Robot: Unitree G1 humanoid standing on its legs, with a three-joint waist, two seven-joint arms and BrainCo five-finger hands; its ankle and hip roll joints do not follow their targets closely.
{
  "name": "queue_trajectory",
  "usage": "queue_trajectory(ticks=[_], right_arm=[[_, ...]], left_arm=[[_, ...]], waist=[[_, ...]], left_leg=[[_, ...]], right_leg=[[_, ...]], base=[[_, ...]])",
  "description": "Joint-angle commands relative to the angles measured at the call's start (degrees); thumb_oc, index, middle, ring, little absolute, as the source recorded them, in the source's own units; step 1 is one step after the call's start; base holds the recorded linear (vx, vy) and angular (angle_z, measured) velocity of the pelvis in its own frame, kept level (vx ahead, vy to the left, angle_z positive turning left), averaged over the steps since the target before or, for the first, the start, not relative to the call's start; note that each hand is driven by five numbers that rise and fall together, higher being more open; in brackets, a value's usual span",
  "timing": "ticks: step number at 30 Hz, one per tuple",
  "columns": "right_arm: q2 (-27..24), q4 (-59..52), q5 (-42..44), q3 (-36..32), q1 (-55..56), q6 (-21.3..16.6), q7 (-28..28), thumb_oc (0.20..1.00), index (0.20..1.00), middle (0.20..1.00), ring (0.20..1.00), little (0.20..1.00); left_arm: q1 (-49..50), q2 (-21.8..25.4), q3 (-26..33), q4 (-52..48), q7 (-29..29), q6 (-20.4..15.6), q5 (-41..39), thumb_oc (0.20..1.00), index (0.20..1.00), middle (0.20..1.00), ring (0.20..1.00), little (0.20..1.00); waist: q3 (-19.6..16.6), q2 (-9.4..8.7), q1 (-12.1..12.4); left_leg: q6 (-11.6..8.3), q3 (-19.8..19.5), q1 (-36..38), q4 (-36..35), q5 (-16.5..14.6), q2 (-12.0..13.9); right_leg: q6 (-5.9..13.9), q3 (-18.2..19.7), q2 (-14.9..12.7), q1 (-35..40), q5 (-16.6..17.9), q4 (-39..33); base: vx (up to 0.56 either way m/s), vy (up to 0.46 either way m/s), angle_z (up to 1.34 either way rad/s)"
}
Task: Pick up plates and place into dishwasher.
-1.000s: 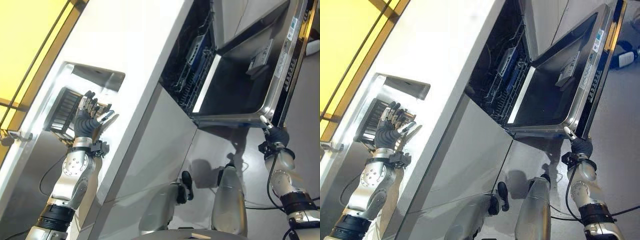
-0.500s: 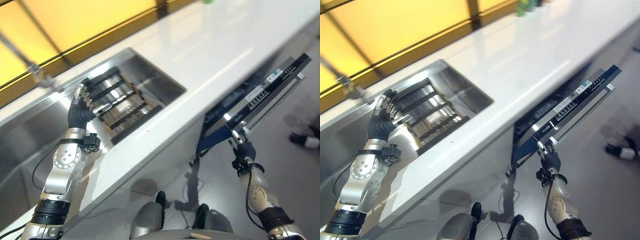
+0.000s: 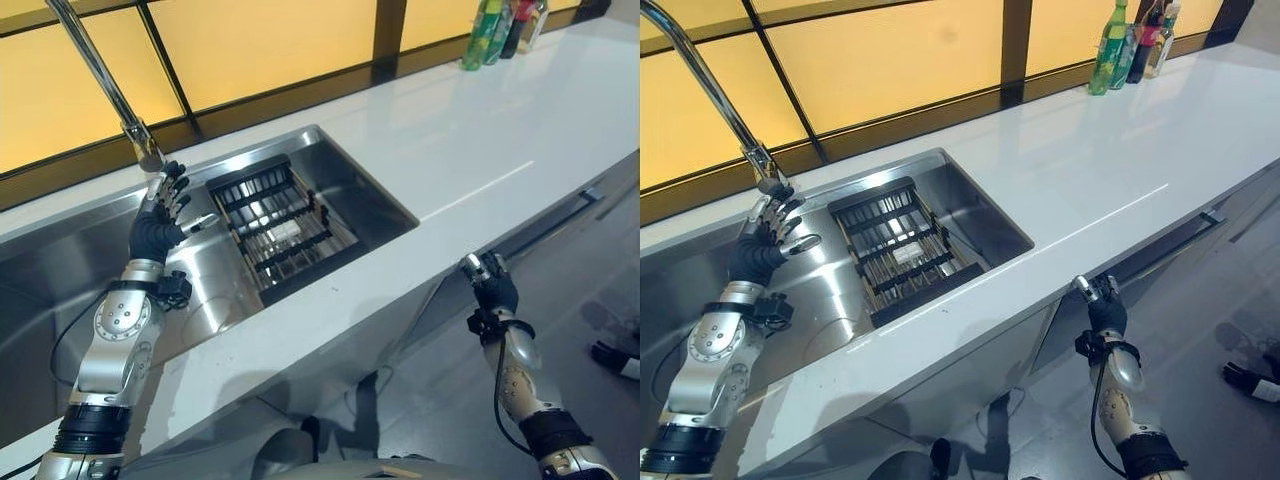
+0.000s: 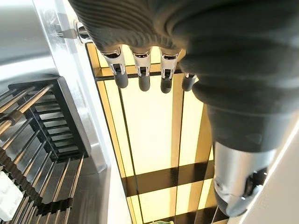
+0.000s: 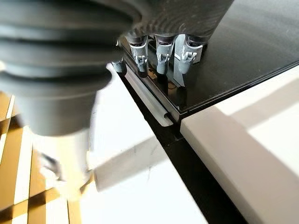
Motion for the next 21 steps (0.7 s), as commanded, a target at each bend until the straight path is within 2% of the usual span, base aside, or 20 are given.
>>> queue_trajectory(ticks=[1, 8, 12, 17, 21], right_arm=[[2.54, -9.78, -5.93, 1.65, -14.29, -5.11, 3.33, 1.0, 1.0, 1.0, 1.0, 1.0], [3.84, -10.63, -10.8, 0.85, -6.83, -0.15, -2.87, 1.0, 1.0, 1.0, 1.0, 1.0], [5.11, -13.95, -12.19, -1.28, 0.56, 3.88, -10.21, 1.0, 1.0, 1.0, 1.0, 1.0], [5.86, -19.13, -13.89, -3.77, 5.26, 5.23, -17.8, 1.0, 1.0, 1.0, 1.0, 1.0], [4.21, -24.09, -17.87, -3.31, 3.85, 3.76, -20.54, 1.0, 1.0, 1.0, 1.0, 1.0]], left_arm=[[-1.18, 2.37, 0.31, 0.18, -0.82, -2.74, 1.56, 1.0, 1.0, 1.0, 1.0, 1.0], [-0.21, 0.85, 0.58, -0.04, 0.76, -3.72, 1.92, 1.0, 1.0, 1.0, 1.0, 1.0], [2.06, -0.55, 2.35, -1.28, 2.34, -4.5, 2.99, 1.0, 1.0, 1.0, 1.0, 1.0], [3.14, -1.44, 3.72, -2.91, 4.39, -5.17, 1.88, 1.0, 1.0, 1.0, 1.0, 1.0], [2.15, -1.79, 2.83, -3.88, 6.82, -5.03, 1.29, 1.0, 1.0, 1.0, 1.0, 1.0]], waist=[[-6.8, -2.81, 1.61], [-7.08, -2.38, -1.14], [-6.47, -2.3, -3.66], [-5.9, -2.25, -6.25], [-6.06, -2.29, -6.51]], left_leg=[[3.98, 3.21, 2.68, -0.94, -4.0, -3.87], [4.4, 5.5, 3.15, -0.83, -4.56, -3.77], [4.73, 7.14, 3.1, 0.13, -5.39, -3.64], [5.12, 8.32, 2.97, 0.49, -5.97, -3.78], [5.0, 8.83, 2.64, 0.83, -6.19, -3.98]], right_leg=[[0.31, 2.08, -0.57, -0.3, 3.59, -0.29], [0.38, 3.88, -0.56, -1.11, 3.65, -0.36], [0.71, 5.52, -0.61, -2.52, 3.73, 0.82], [1.52, 7.97, -0.73, -4.05, 4.55, 1.31], [1.9, 8.69, -1.02, -4.26, 5.11, 0.33]], base=[[-0.05, 0.009, -0.1], [-0.05, 0.031, -0.11], [-0.06, 0.04, -0.16], [-0.06, 0.057, -0.26], [-0.04, 0.079, -0.33]])
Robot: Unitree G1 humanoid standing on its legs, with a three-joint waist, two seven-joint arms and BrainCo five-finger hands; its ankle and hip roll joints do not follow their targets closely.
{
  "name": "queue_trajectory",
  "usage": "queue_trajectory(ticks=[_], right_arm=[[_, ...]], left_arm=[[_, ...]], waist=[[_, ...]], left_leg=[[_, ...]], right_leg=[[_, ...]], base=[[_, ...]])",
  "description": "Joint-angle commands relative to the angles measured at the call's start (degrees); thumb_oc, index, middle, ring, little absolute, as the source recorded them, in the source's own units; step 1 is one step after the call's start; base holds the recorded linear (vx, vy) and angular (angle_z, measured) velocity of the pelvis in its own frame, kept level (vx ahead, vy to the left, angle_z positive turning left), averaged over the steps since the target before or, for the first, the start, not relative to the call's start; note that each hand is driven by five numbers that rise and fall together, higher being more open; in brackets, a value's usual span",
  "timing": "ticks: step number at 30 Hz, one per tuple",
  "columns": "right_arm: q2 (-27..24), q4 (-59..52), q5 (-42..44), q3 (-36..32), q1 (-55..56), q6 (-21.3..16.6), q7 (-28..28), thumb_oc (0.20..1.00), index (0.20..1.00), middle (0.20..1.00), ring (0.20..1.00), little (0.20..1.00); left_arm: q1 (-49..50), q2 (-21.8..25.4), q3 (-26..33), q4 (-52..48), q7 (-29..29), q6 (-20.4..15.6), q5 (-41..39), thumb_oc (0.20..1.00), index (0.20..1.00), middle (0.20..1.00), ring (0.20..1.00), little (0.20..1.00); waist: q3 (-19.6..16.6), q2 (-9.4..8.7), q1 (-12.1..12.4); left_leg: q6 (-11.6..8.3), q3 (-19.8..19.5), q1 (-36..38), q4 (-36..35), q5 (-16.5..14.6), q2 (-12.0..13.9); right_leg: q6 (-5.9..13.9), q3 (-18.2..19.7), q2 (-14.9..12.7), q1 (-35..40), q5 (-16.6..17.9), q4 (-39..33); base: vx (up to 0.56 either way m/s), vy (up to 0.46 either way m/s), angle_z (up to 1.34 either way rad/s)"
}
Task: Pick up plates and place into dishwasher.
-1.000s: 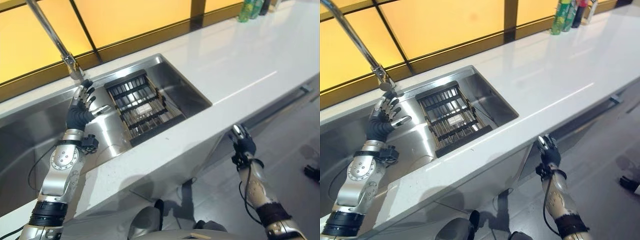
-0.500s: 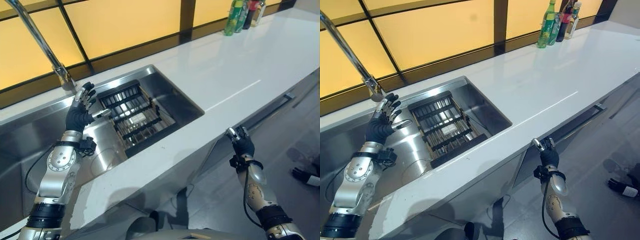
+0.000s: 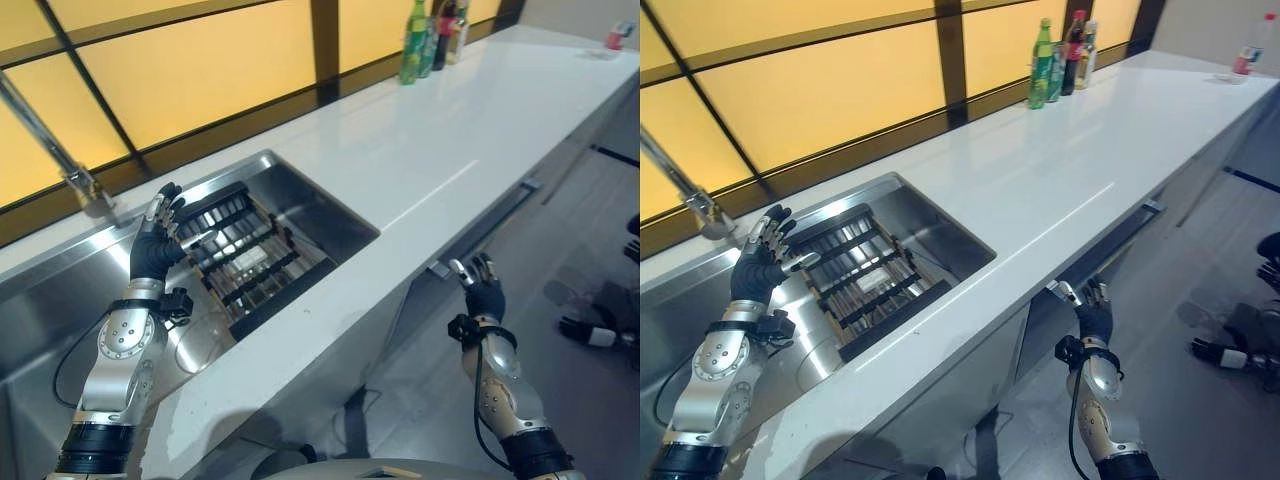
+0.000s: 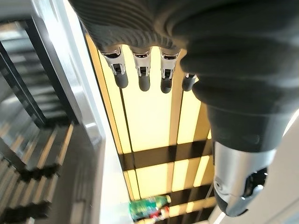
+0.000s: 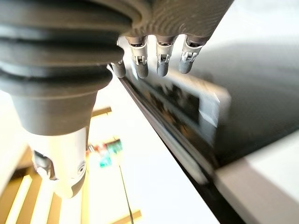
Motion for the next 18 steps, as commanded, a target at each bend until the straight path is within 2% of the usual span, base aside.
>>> queue_trajectory(ticks=[1, 5, 9, 13, 18], right_arm=[[-2.02, -8.58, -6.84, -0.47, -3.18, -3.85, -2.68, 1.0, 1.0, 1.0, 1.0, 1.0], [-3.5, -12.5, -10.85, 0.02, -5.35, -6.16, -5.43, 1.0, 1.0, 1.0, 1.0, 1.0], [-5.19, -16.08, -13.52, 0.3, -6.38, -7.47, -3.33, 1.0, 1.0, 1.0, 1.0, 1.0], [-7.48, -17.26, -15.06, 1.3, -7.9, -7.75, 2.07, 1.0, 1.0, 1.0, 1.0, 1.0], [-10.43, -18.78, -13.5, 2.24, -9.36, -6.6, 6.72, 1.0, 1.0, 1.0, 1.0, 1.0]], left_arm=[[-2.12, 0.6, 2.2, -3.9, 2.83, -4.14, 0.98, 1.0, 1.0, 1.0, 1.0, 1.0], [-2.53, -0.45, 1.38, -4.21, 3.86, -4.1, 1.1, 1.0, 1.0, 1.0, 1.0, 1.0], [-2.04, -0.63, 1.46, -4.3, 5.51, -1.79, 1.64, 1.0, 1.0, 1.0, 1.0, 1.0], [-3.49, -0.76, 0.73, -3.05, 7.79, -0.27, 1.35, 1.0, 1.0, 1.0, 1.0, 1.0], [-4.3, -2.4, -1.55, -3.98, 8.66, 1.23, 3.89, 1.0, 1.0, 1.0, 1.0, 1.0]], waist=[[-1.76, -1.1, -0.71], [-2.32, -1.36, 0.03], [-2.58, -1.73, 0.85], [-3.07, -2.38, 0.74], [-4.18, -3.34, 0.72]], left_leg=[[4.29, 0.1, -0.79, 3.78, -5.85, -4.19], [4.43, -0.25, -1.07, 3.84, -6.0, -4.51], [4.98, -1.87, -1.6, 4.14, -6.01, -5.19], [5.19, -6.63, -2.32, 4.46, -5.36, -6.45], [3.72, -11.19, -3.1, 3.73, -4.64, -6.76]], right_leg=[[1.05, 0.61, -0.97, -1.2, 4.41, 0.63], [1.29, 1.13, -1.37, -1.54, 5.1, 1.11], [1.25, 1.91, -0.87, -2.49, 5.33, 3.75], [0.14, 6.61, 2.52, -1.9, 3.91, 2.32], [0.33, 12.47, 3.61, -0.98, 5.81, -5.63]], base=[[-0.02, 0.084, -0.24], [-0.01, 0.073, -0.08], [0.01, 0.037, 0.04], [0.07, -0.01, 0.38], [0.08, -0.102, 0.98]])
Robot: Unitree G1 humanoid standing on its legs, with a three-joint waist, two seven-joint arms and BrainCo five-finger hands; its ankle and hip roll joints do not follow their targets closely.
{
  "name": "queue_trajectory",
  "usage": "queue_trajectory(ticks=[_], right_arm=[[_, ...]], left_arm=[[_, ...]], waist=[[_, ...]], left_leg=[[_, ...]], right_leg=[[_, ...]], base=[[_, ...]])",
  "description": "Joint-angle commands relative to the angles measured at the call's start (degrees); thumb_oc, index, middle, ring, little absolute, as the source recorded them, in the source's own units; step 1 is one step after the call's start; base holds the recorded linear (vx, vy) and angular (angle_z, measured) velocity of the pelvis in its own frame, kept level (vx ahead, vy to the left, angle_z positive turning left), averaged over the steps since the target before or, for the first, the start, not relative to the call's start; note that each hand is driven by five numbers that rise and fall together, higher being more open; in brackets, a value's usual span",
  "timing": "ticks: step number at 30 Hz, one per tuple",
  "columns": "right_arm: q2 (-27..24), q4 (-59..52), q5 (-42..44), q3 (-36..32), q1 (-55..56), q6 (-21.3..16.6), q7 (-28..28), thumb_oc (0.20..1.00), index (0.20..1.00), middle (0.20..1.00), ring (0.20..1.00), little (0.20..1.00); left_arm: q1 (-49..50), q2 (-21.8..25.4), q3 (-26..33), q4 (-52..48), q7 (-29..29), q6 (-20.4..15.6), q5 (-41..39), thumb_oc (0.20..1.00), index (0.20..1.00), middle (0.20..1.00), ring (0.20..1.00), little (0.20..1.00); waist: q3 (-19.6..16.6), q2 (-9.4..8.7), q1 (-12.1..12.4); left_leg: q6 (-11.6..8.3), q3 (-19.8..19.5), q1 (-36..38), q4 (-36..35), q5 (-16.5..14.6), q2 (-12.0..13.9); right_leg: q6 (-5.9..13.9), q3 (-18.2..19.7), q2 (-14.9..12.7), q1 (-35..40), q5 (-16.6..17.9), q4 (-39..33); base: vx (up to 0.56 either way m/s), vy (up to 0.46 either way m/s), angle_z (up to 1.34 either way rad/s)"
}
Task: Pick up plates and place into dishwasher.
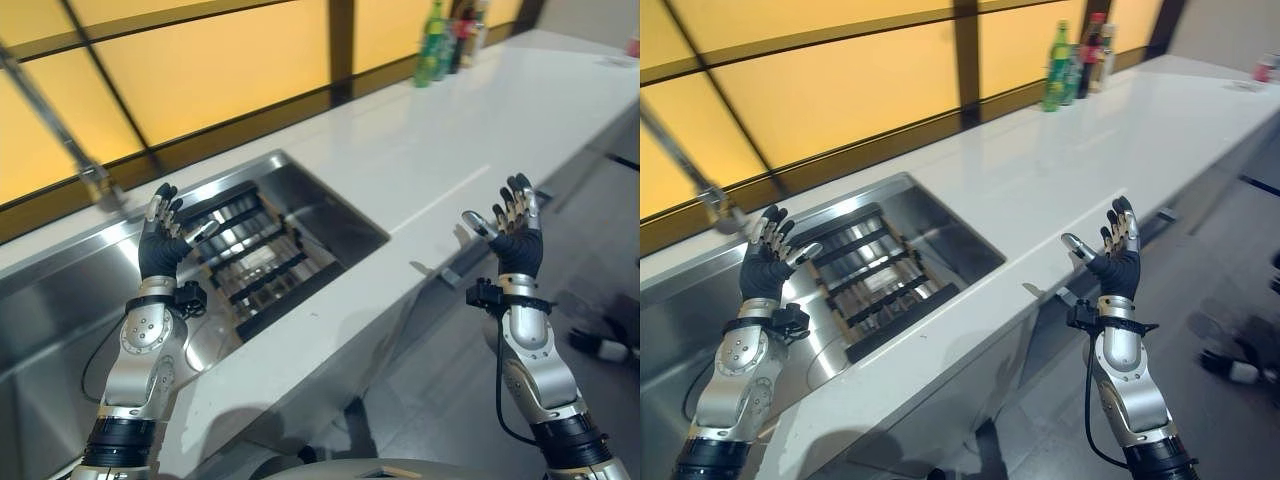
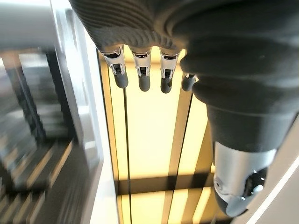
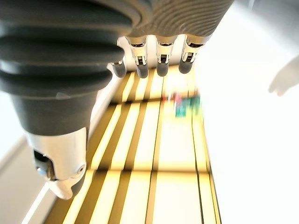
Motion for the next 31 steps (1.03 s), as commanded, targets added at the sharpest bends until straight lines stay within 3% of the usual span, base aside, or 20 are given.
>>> queue_trajectory(ticks=[1, 3, 7, 10, 16, 19, 22, 24, 31], right_arm=[[-1.73, -5.04, -1.3, 1.14, -5.28, -2.45, 2.86, 1.0, 1.0, 1.0, 1.0, 1.0], [-2.03, -5.13, -1.32, 1.92, -6.66, -1.2, 5.05, 1.0, 1.0, 1.0, 1.0, 1.0], [-2.18, -3.44, 1.4, 4.2, -8.71, 0.14, 7.38, 1.0, 1.0, 1.0, 1.0, 1.0], [-1.59, -2.08, 0.15, 6.1, -9.06, 0.54, 6.81, 1.0, 1.0, 1.0, 1.0, 1.0], [-1.46, -0.57, -1.74, 8.97, -10.8, 0.96, 3.07, 1.0, 1.0, 1.0, 1.0, 1.0], [-1.0, 0.45, -3.55, 9.49, -11.66, 1.87, 0.35, 1.0, 1.0, 1.0, 1.0, 1.0], [-2.05, 0.95, -4.12, 8.55, -11.53, 1.74, -0.7, 1.0, 1.0, 1.0, 1.0, 1.0], [-2.2, 2.37, -3.32, 8.03, -12.17, 1.33, 0.29, 1.0, 1.0, 1.0, 1.0, 1.0], [-0.5, 0.96, -2.08, 4.99, -8.68, 1.98, 2.76, 1.0, 1.0, 1.0, 1.0, 1.0]], left_arm=[[-2.46, 3.04, -0.39, -3.38, 1.05, -1.03, 3.83, 1.0, 1.0, 1.0, 1.0, 1.0], [-2.53, 2.55, -1.17, -3.46, 0.84, -1.05, 4.51, 1.0, 1.0, 1.0, 1.0, 1.0], [-0.93, 2.18, -0.5, -4.45, 2.5, -2.5, 5.62, 1.0, 1.0, 1.0, 1.0, 1.0], [0.79, 1.6, 0.22, -5.54, -1.59, -2.61, 2.68, 1.0, 1.0, 1.0, 1.0, 1.0], [1.38, 1.68, 1.18, -5.16, -3.81, -3.99, -1.17, 1.0, 1.0, 1.0, 1.0, 1.0], [-0.81, 0.95, 0.15, -4.32, -5.35, -3.28, -1.69, 1.0, 1.0, 1.0, 1.0, 1.0], [-5.49, 0.36, -3.69, -1.93, -3.99, -3.36, -2.19, 1.0, 1.0, 1.0, 1.0, 1.0], [-7.69, -0.33, -5.56, 0.05, -2.94, -3.83, -1.99, 1.0, 1.0, 1.0, 1.0, 1.0], [-5.14, -1.32, -3.17, -1.87, -5.99, -2.7, -2.44, 1.0, 1.0, 1.0, 1.0, 1.0]], waist=[[-2.71, -3.01, 1.39], [-2.61, -3.26, 1.94], [-2.94, -3.83, 4.11], [-3.16, -3.88, 6.42], [-2.64, -3.46, 8.96], [-2.24, -3.28, 7.76], [-2.02, -3.11, 4.93], [-2.05, -2.5, 3.62], [-3.21, -1.19, 1.84]], left_leg=[[3.39, -0.64, 0.76, 2.13, -5.27, -3.99], [2.9, -1.72, 0.24, 2.83, -5.52, -3.65], [1.81, -2.66, -0.1, 2.86, -4.99, -2.62], [0.77, -3.65, -0.67, 2.57, -3.95, -1.61], [-0.37, -7.27, -2.56, 3.94, -3.15, -1.55], [-1.94, -0.74, -4.15, 7.18, -3.14, 0.96], [-3.65, 6.93, -5.62, 8.35, -1.49, 4.78], [-4.04, 6.71, -5.08, 6.92, -0.69, 5.3], [-3.67, 8.06, 0.48, 1.14, -2.97, 5.12]], right_leg=[[0.77, 5.65, 1.98, -4.14, 9.42, -5.35], [0.82, 6.27, 2.3, -4.35, 9.23, -4.96], [0.23, 3.07, 2.18, -3.33, 9.04, -6.53], [-0.34, -0.1, 2.25, -2.31, 9.05, -7.89], [-1.39, -2.12, 2.94, -2.07, 8.71, -8.72], [-1.78, -5.54, 2.21, -2.05, 8.19, -8.2], [-1.83, -8.65, 1.07, -2.1, 8.67, -8.63], [-1.62, -8.24, 0.64, -2.22, 9.06, -9.19], [-0.13, -6.87, -1.03, -1.98, 9.15, -9.63]], base=[[0.07, -0.134, 1.11], [0.05, -0.138, 1.07], [0.02, -0.155, 0.73], [0.03, -0.192, 0.4], [0.0, -0.125, 0.4], [-0.03, 0.01, 0.45], [-0.06, 0.085, 0.79], [-0.02, 0.112, 0.74], [0.04, 0.105, 0.17]])
